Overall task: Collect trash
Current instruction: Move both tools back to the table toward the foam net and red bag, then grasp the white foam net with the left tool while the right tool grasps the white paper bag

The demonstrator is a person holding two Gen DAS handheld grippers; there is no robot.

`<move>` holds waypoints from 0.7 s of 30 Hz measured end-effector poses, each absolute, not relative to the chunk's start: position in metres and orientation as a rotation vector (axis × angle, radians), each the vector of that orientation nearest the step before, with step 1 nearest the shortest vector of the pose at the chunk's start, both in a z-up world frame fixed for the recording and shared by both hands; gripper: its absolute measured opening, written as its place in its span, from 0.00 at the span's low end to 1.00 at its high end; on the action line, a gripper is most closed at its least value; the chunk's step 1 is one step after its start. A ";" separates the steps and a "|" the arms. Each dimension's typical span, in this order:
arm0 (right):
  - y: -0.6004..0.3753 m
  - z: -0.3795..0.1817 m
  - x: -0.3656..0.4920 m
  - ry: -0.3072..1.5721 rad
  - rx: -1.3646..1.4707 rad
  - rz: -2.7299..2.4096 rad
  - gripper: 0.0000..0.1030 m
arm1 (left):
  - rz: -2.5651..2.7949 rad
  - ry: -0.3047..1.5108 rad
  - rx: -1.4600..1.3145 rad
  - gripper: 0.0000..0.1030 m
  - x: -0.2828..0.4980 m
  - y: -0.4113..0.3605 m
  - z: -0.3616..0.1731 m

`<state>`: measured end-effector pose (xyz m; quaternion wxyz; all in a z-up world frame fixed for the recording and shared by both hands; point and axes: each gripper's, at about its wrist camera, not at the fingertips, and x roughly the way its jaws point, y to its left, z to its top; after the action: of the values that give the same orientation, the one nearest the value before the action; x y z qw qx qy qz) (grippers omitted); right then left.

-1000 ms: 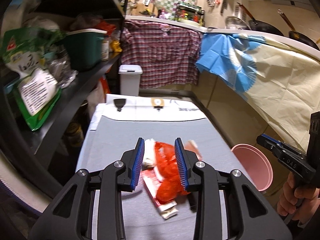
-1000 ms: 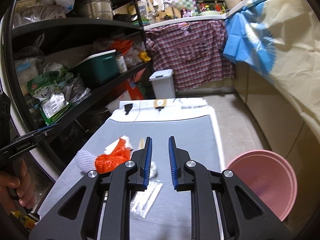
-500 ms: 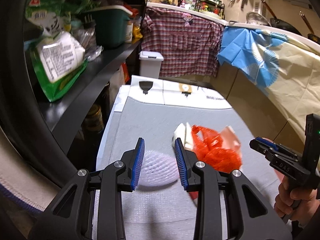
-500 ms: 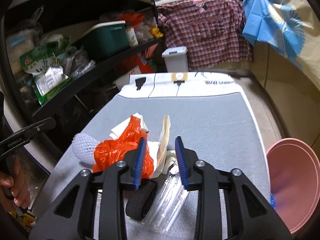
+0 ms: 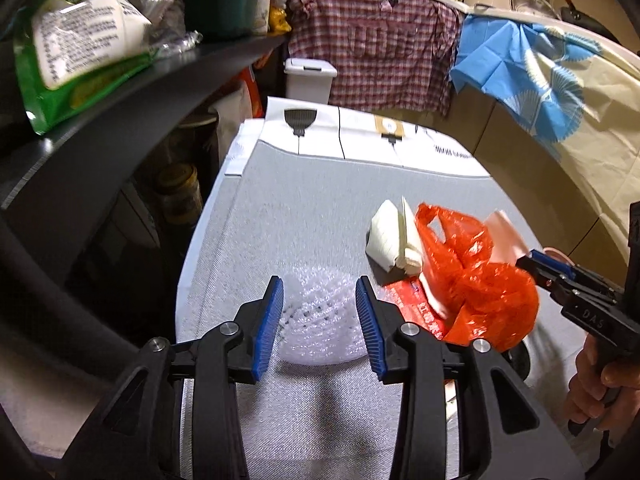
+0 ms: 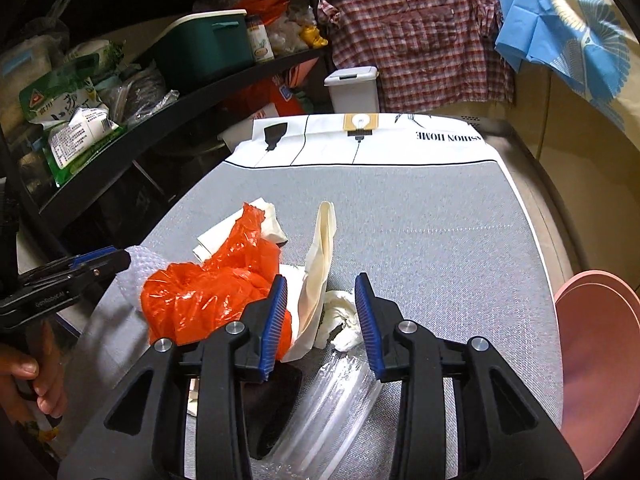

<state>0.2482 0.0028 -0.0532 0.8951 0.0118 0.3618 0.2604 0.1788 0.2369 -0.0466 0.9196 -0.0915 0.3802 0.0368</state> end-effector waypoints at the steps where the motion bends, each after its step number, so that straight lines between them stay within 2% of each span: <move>1: 0.003 -0.055 0.249 0.756 0.024 0.542 0.35 | 0.075 0.786 -0.187 0.37 0.179 0.237 -0.048; 5: 0.006 -0.056 0.250 0.767 0.025 0.555 0.30 | 0.066 0.798 -0.186 0.33 0.180 0.235 -0.051; 6: 0.007 -0.056 0.250 0.768 0.022 0.558 0.27 | 0.062 0.799 -0.184 0.25 0.180 0.235 -0.050; 10: 0.009 -0.055 0.248 0.763 0.008 0.562 0.11 | 0.051 0.794 -0.172 0.14 0.178 0.232 -0.047; 13: 0.008 -0.051 0.245 0.745 -0.004 0.559 0.08 | 0.048 0.781 -0.157 0.08 0.175 0.230 -0.042; 21: 0.002 -0.034 0.234 0.689 -0.017 0.561 0.07 | 0.048 0.733 -0.139 0.06 0.167 0.224 -0.022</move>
<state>0.2336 0.0021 -0.0340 0.9029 -0.0083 0.3334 0.2712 0.1667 0.2243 -0.0215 0.9310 -0.0677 0.3579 0.0234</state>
